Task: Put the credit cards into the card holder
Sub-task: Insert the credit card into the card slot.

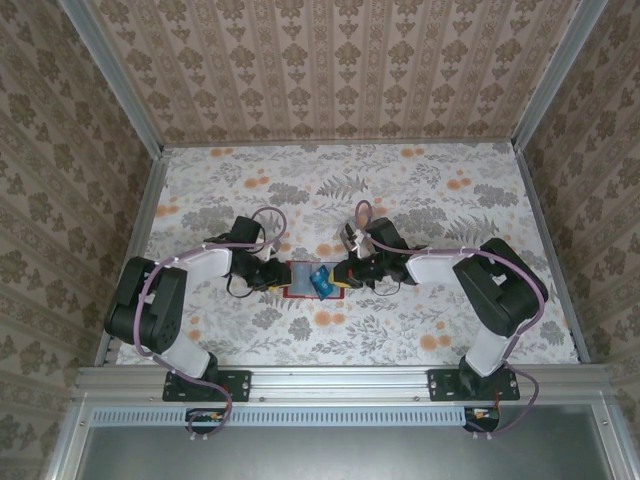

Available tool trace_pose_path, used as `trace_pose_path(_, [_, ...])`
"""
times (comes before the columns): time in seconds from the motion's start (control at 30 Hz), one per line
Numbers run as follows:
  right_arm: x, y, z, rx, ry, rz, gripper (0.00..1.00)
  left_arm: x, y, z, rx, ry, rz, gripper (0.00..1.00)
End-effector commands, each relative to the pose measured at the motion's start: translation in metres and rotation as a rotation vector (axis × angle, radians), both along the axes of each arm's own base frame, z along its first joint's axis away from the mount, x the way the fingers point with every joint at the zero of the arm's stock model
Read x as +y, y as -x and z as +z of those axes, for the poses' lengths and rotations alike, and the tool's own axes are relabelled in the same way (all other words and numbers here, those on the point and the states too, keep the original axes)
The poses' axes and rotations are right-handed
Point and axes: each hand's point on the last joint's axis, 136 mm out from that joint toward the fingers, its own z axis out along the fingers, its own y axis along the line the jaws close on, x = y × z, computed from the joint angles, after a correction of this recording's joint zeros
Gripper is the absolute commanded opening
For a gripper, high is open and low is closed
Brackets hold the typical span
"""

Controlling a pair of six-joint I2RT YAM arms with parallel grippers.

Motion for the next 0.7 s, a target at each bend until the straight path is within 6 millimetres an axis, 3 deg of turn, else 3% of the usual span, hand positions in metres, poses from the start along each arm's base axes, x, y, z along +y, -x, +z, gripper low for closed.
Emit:
trace_pose_path(0.0, [0.008, -0.006, 0.005, 0.004, -0.039, 0.017, 0.00, 0.003, 0.004, -0.008, 0.018, -0.027, -0.012, 0.28])
trace_pose_path(0.37, [0.004, -0.009, -0.014, 0.024, 0.004, -0.007, 0.00, 0.004, 0.006, -0.014, 0.037, -0.033, -0.011, 0.21])
trace_pose_path(0.67, [-0.006, -0.023, -0.019, -0.027, 0.034, -0.151, 0.00, 0.004, 0.009, -0.017, 0.044, -0.029, -0.006, 0.17])
